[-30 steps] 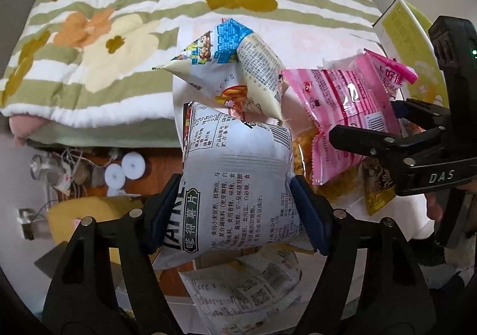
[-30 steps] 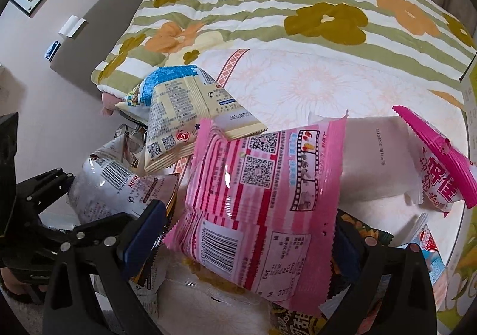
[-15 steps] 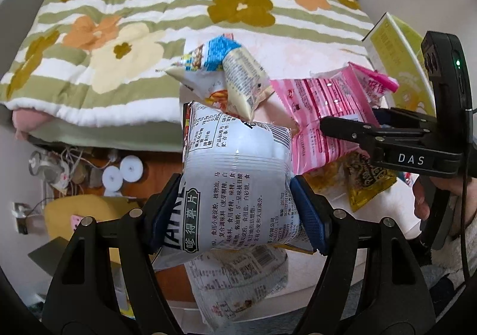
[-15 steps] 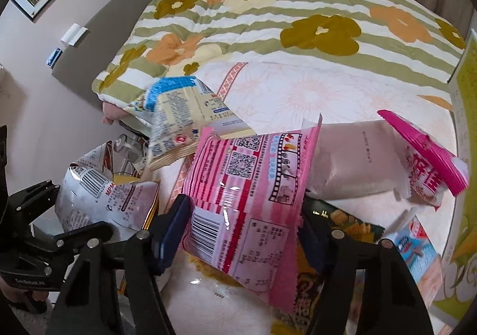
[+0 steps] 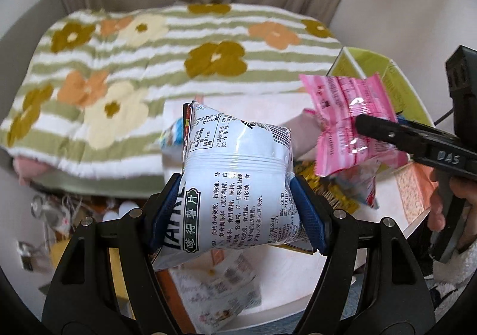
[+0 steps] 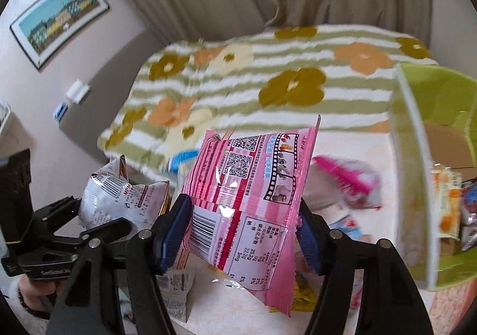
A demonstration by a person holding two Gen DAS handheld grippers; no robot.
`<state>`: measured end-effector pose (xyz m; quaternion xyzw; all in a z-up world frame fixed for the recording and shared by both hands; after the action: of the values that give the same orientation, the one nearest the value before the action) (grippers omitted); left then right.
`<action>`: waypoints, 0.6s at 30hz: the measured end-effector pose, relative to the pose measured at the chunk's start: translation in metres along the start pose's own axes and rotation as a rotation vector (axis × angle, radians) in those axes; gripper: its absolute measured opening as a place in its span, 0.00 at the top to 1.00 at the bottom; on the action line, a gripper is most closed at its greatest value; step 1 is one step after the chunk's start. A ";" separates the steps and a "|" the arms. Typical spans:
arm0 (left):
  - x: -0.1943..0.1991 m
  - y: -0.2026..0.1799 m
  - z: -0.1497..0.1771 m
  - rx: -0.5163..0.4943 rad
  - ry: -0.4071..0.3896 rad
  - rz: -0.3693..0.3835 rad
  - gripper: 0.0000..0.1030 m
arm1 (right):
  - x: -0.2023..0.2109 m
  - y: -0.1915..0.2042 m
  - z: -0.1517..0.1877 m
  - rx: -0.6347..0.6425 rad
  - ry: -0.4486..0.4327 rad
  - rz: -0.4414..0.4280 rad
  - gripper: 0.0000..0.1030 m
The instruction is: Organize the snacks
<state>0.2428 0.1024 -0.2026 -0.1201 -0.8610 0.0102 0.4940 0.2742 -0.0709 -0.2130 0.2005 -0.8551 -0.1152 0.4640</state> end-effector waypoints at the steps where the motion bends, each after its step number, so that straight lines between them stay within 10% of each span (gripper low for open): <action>1: 0.001 -0.006 -0.006 -0.007 -0.011 0.000 0.32 | 0.008 -0.006 -0.003 -0.009 -0.016 0.004 0.39; 11: -0.001 -0.108 -0.076 -0.016 -0.111 0.033 0.32 | 0.092 -0.102 -0.034 -0.059 -0.154 0.015 0.46; 14: -0.016 -0.142 -0.086 0.000 -0.108 0.059 0.32 | 0.096 -0.138 -0.035 -0.059 -0.110 0.042 0.68; 18: -0.033 -0.169 -0.083 0.091 -0.090 0.093 0.32 | 0.113 -0.173 -0.034 -0.028 -0.108 0.028 0.69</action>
<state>0.2967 -0.0773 -0.1649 -0.1367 -0.8744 0.0778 0.4589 0.2880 -0.2764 -0.1767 0.1756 -0.8800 -0.1313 0.4215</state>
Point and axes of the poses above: each gripper's, at about its wrist camera, not at the fingertips, and x roughly against the way its jaws point, y to its left, z to its underside, the point moved 8 cm from there along -x, roughly the way its jaws point, and after that the axes turned 1 degree about y, right-handed, at the moved point
